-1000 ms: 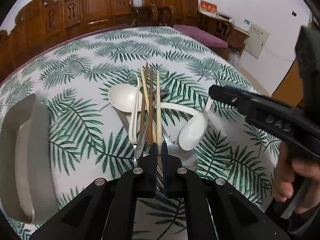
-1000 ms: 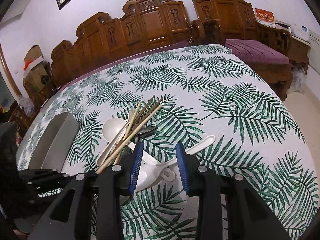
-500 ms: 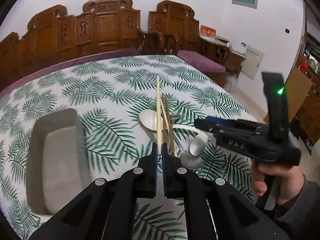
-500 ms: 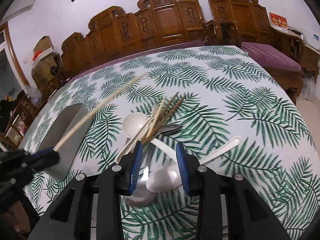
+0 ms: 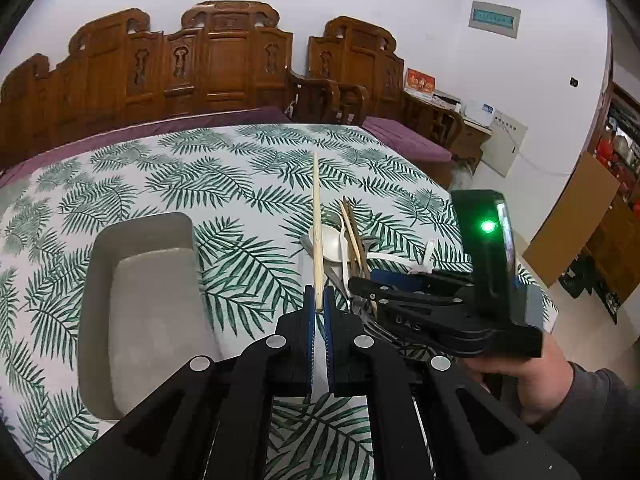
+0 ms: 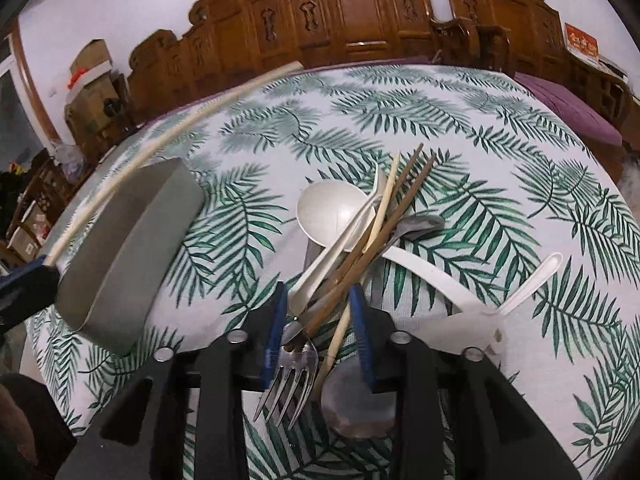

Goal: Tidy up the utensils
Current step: 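Grasp a second wooden chopstick with the right tool while the left tool lifts its chopstick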

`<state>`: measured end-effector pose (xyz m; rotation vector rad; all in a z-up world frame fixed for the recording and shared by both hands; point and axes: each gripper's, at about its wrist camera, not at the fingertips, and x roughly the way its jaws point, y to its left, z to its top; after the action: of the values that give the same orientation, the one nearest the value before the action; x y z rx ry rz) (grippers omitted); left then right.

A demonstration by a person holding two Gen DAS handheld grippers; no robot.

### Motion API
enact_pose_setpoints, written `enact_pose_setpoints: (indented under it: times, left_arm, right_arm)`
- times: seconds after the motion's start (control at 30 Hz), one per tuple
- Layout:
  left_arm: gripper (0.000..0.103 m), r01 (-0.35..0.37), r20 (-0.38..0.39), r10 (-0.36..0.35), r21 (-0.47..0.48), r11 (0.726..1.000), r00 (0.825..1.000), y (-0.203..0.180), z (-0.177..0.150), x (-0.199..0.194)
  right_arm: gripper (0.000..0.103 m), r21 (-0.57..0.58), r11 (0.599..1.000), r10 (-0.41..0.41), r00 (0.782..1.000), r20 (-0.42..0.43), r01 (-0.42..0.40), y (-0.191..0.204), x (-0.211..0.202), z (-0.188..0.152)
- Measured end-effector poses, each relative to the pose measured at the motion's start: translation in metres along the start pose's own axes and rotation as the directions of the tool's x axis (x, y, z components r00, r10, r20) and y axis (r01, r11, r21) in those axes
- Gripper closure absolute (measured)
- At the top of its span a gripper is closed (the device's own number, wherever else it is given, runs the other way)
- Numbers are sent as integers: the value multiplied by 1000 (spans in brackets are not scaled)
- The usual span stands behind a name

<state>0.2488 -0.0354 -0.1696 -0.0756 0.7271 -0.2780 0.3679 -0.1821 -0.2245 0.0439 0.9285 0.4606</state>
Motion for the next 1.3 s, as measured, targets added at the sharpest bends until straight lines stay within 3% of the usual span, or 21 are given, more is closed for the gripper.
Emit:
enact_pose_setpoints:
  times: [0.1,0.43,0.7,0.97,1.3]
  left_arm:
    - [100,1,9,-1,-8,1000,1000,2,0,-3]
    - [100,-16,45,16,14,1000,999,-5,0,-15]
    - [100,-39,81,38,17,999,996,-10,1,-34]
    - [100,-83,81,84,-22,996,993,1,-7,-49]
    - [100,-173,51,178,-81,982,983,37,-21,-66]
  right_arm:
    - [73,51,999,14,1000,-7,-14,-5,3,0]
    - [97,115,993,18,1000,-18,-16,-15,-2,-3]
    - [97,109,994,-2,1000,31,-1,-21,-24,-9]
    - [97,24,1000,-17,995,100,14,-12,-49,-7]
    - [97,-34,999,47,984,170,-42,8,-67,-2]
